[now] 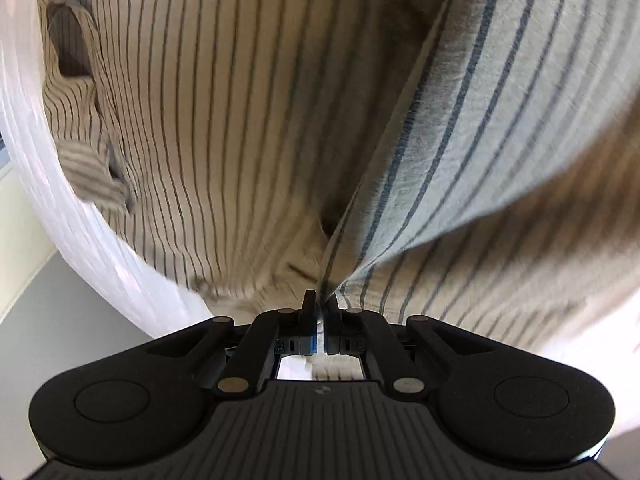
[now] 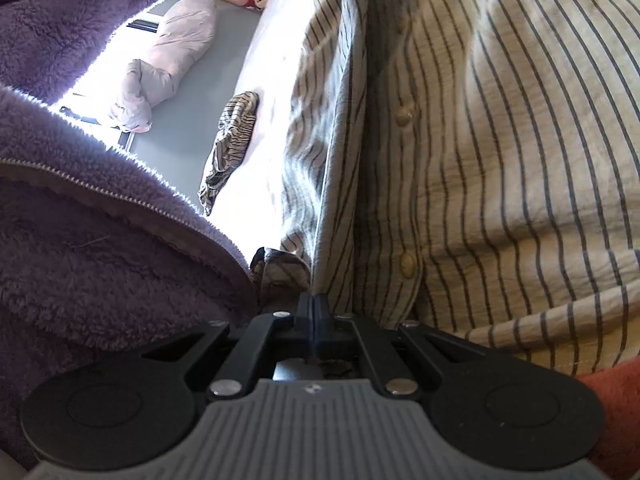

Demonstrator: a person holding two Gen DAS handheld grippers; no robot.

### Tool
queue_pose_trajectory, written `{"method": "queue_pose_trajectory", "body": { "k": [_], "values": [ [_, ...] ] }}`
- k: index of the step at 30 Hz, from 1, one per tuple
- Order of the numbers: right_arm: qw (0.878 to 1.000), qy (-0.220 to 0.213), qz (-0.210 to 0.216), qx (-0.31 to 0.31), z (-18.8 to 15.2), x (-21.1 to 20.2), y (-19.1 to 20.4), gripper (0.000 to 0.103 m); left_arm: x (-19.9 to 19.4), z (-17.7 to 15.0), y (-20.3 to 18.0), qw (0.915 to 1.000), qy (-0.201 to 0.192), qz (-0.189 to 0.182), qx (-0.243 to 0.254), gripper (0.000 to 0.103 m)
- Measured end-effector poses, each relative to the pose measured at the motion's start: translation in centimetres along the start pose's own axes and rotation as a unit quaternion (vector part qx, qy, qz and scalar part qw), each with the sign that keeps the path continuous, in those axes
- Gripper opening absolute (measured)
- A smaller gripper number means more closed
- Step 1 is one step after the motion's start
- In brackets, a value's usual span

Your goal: Fold clothes

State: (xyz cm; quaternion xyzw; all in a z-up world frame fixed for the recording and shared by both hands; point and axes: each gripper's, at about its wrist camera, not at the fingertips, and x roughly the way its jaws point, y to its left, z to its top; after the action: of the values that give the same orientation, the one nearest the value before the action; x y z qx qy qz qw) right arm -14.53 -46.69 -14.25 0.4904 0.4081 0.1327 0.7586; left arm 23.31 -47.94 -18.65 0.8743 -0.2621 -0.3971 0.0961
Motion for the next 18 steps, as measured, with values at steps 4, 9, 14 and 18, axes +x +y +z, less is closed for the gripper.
{"method": "queue_pose_trajectory", "body": {
  "k": [4,9,14,18],
  "values": [
    [1.0,0.0,-0.007,0.003,-0.1,0.4,0.5,0.001,0.3,0.7,-0.3,0.9992,0.012,0.005,-0.037,0.018],
    [1.0,0.002,-0.019,0.002,0.0,1.0,1.3,0.001,-2.1,-0.6,-0.5,0.9888,0.024,0.019,-0.146,0.04],
    [0.999,-0.008,-0.032,-0.008,-0.4,1.2,2.4,0.001,-7.3,-1.9,-2.4,0.957,0.046,0.009,-0.286,0.041],
    [0.999,-0.017,-0.042,-0.017,-0.8,1.3,3.3,0.001,-11.7,-1.3,-4.7,0.9331,0.056,-0.005,-0.355,0.042]
  ]
}}
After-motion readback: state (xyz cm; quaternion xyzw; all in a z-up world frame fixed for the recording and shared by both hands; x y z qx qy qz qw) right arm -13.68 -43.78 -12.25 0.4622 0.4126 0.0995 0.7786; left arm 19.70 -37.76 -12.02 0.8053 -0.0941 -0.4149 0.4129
